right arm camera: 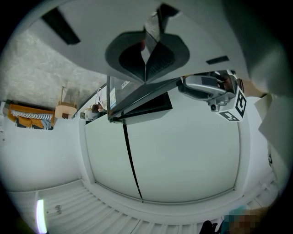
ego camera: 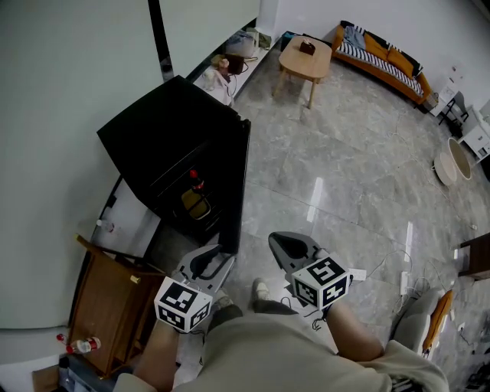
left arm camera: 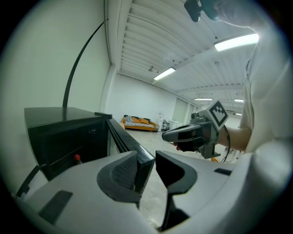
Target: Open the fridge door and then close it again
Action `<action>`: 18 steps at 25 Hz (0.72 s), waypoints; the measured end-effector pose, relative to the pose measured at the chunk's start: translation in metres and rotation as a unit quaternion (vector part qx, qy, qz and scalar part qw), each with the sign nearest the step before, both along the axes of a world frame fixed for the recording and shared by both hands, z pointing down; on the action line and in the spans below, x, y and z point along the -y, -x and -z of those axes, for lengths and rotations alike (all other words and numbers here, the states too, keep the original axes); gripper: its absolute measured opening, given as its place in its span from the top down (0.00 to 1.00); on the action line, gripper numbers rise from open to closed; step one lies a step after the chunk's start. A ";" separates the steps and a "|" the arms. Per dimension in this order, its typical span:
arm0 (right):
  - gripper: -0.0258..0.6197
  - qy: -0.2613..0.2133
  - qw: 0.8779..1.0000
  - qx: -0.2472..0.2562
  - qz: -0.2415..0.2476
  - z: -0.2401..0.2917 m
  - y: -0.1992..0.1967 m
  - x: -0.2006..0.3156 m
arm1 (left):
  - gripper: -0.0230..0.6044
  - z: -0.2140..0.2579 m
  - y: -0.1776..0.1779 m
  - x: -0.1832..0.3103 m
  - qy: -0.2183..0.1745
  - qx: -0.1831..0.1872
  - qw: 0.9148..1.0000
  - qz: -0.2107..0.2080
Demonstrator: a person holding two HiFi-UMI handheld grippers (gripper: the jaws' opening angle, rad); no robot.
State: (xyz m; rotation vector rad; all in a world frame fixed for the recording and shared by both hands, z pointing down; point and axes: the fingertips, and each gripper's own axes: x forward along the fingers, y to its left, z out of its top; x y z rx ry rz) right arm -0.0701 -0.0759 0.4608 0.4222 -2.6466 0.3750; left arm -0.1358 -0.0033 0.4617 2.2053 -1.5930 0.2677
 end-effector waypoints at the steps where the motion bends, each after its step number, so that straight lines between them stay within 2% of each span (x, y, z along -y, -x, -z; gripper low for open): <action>1: 0.96 0.000 1.000 0.000 -0.004 0.000 -0.003 0.002 | 0.77 0.000 -0.004 0.002 0.000 0.000 1.000 -0.006; 5: 0.96 -0.001 1.000 -0.002 -0.021 -0.001 -0.017 0.013 | 0.84 -0.001 -0.022 0.014 -0.004 -0.009 0.999 -0.034; 12: 0.96 -0.004 0.998 0.001 -0.061 0.002 -0.048 0.033 | 0.86 -0.002 -0.071 0.039 -0.014 -0.003 0.994 -0.109; 15: 0.96 -0.005 0.997 0.002 -0.078 0.003 -0.063 0.040 | 0.86 0.000 -0.089 0.050 -0.018 0.009 0.992 -0.128; 18: 0.96 -0.004 0.995 0.002 -0.099 0.004 -0.080 0.047 | 0.86 0.001 -0.103 0.061 -0.018 0.003 0.990 -0.141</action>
